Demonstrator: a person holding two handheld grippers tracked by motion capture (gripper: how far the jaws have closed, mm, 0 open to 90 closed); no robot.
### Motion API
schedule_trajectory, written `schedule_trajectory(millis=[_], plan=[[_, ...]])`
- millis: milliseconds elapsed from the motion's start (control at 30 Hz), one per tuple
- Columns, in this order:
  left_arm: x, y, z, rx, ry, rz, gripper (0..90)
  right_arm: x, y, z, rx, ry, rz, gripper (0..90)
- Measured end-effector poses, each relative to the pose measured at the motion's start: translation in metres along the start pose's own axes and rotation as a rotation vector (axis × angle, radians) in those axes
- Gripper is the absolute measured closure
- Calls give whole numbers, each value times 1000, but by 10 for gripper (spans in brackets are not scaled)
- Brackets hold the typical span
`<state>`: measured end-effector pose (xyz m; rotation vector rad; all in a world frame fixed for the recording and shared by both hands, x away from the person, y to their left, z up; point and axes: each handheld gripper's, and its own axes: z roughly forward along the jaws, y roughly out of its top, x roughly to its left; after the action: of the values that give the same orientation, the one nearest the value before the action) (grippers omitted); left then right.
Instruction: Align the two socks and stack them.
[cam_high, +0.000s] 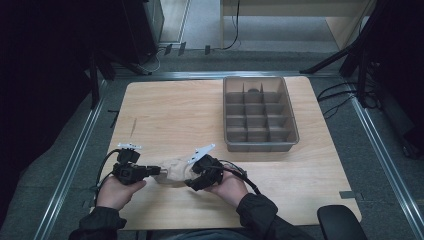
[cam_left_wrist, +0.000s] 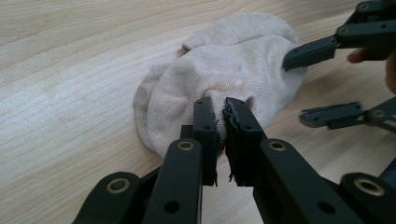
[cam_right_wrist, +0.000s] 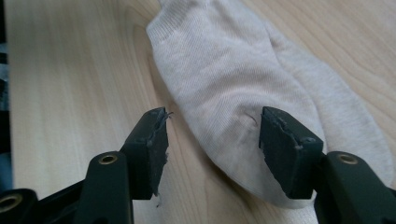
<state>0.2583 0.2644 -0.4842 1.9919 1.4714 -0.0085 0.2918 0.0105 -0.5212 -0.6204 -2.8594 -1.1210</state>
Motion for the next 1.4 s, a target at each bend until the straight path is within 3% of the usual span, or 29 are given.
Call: schedule_trajectory(millis=[133, 167, 233, 267, 367, 400, 567, 767, 867, 1067, 1267, 1400], plan=[[1, 0, 0, 2, 1, -4, 826, 1, -4, 10, 33, -28, -5, 498], [1, -1, 0, 3, 1, -4, 826, 1, -6, 14, 56, -34, -3, 579], [1, -1, 0, 2, 2, -6, 826, 0, -7, 14, 46, -39, 0, 617], [2, -1, 0, 2, 0, -10, 826, -2, -7, 14, 40, -46, 23, 690], [2, -1, 0, 4, 0, -9, 826, -5, -7, 13, 44, -50, 33, 760], [2, -1, 0, 4, 1, -9, 826, -7, -7, 12, 48, -52, 55, 826], [2, -1, 0, 4, 0, -7, 826, -9, -7, 9, 63, -46, 75, 900], [1, -1, 1, 6, 0, -4, 827, -10, -7, 5, 32, -28, 66, 849], [1, -1, 1, 9, -1, -4, 827, -7, -7, 8, 3, -27, 31, 725], [1, -2, 3, 19, -2, -4, 827, -7, -8, 16, -20, -13, 33, 597], [2, -2, 3, 21, -3, -8, 827, -2, -13, 18, -45, -43, 3, 585], [3, -3, 4, 25, -1, -11, 826, 3, -24, 18, -109, -89, -36, 635]])
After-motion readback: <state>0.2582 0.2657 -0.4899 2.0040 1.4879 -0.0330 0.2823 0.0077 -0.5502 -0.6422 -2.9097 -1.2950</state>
